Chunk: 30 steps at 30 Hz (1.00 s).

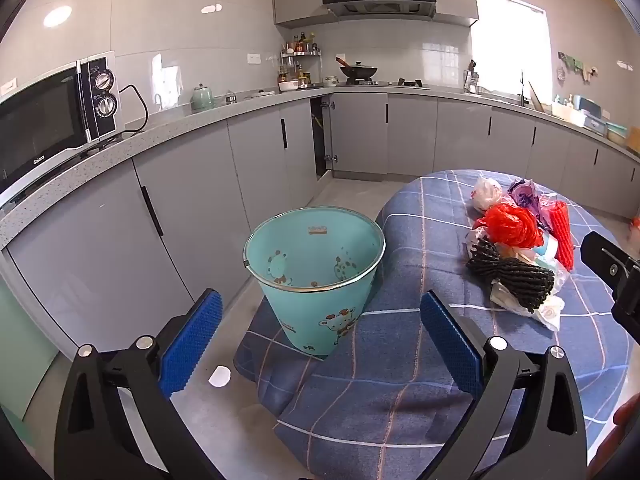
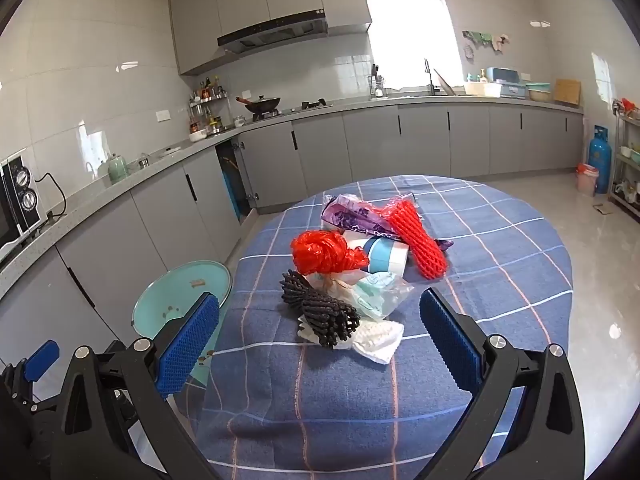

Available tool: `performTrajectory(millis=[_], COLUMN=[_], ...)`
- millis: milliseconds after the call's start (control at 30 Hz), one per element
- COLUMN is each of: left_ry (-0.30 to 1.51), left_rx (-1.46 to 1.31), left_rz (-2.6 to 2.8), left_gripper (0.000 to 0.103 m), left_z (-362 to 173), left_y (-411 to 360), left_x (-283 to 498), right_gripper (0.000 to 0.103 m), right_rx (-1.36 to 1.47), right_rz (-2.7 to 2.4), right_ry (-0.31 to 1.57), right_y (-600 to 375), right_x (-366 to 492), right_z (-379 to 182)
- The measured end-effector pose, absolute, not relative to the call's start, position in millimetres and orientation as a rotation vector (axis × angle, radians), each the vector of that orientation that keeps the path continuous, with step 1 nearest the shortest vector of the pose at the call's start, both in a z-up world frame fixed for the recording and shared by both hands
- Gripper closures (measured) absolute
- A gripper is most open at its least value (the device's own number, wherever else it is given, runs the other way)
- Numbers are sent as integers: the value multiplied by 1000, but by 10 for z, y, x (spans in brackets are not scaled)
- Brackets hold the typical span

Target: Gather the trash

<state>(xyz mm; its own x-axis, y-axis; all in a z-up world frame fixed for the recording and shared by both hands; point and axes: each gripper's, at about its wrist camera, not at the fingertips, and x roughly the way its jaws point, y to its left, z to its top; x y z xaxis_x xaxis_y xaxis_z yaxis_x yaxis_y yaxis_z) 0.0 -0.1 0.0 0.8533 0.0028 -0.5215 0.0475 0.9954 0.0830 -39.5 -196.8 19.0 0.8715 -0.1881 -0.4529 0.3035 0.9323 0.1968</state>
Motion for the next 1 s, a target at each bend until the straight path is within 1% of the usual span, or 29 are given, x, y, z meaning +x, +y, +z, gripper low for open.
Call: performTrajectory(millis=[233, 1000], left_ry=[551, 569], left_rx=[61, 65], left_rz=[-28, -32], left_gripper=[6, 6], left_z=[25, 1], left_y=[115, 62], left_x=[0, 16], right_gripper=[4, 4], right_rx=[272, 241], right_rz=[-254, -268], right_ry=[449, 476], right_y=[-2011, -1950], right_x=[-409, -357], right_z=[202, 177])
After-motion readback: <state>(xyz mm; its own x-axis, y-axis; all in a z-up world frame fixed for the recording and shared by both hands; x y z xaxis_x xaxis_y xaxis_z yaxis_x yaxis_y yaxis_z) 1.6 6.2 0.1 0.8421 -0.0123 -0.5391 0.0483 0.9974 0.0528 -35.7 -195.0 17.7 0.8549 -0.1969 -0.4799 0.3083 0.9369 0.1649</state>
